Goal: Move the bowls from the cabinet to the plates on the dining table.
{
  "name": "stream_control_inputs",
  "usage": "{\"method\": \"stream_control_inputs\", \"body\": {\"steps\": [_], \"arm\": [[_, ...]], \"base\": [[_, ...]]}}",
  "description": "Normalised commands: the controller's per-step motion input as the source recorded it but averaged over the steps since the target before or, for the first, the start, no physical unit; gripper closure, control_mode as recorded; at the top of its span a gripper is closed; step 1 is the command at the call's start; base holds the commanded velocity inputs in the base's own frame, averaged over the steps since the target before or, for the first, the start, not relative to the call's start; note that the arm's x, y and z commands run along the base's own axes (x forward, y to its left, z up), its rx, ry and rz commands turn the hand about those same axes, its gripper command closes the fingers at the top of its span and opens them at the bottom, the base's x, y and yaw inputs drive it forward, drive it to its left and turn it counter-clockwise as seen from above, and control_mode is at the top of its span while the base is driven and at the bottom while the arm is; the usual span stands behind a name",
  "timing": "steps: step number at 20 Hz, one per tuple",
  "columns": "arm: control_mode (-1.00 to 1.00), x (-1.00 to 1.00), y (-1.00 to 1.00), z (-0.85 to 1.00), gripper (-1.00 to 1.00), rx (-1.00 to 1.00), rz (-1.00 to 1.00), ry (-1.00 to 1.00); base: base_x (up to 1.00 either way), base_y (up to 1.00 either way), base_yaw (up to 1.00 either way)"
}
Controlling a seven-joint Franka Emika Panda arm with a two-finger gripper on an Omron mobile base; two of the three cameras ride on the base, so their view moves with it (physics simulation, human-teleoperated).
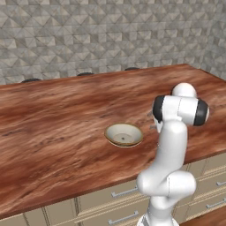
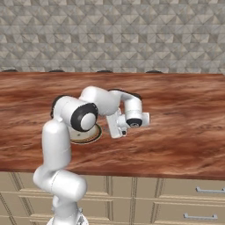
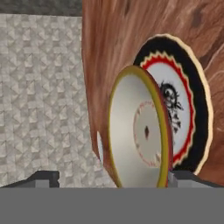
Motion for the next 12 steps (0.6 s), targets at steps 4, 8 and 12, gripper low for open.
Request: {"method": "stream_control_inputs", "body": {"steps": [4, 8, 12], "arm": [[-1.0, -0.22, 0.0, 0.62, -1.0, 0.0, 0.01, -0.01], [-1.0, -0.46, -0.16, 0.52, -1.0, 0.04, 0.0, 0.0], [-1.0, -0.47, -0.2, 0.43, -1.0, 0.07, -0.01, 0.0]], "base": [[0.0, 0.0, 0.0], [0.0, 0.0, 0.0], [0.0, 0.0, 0.0]]}}
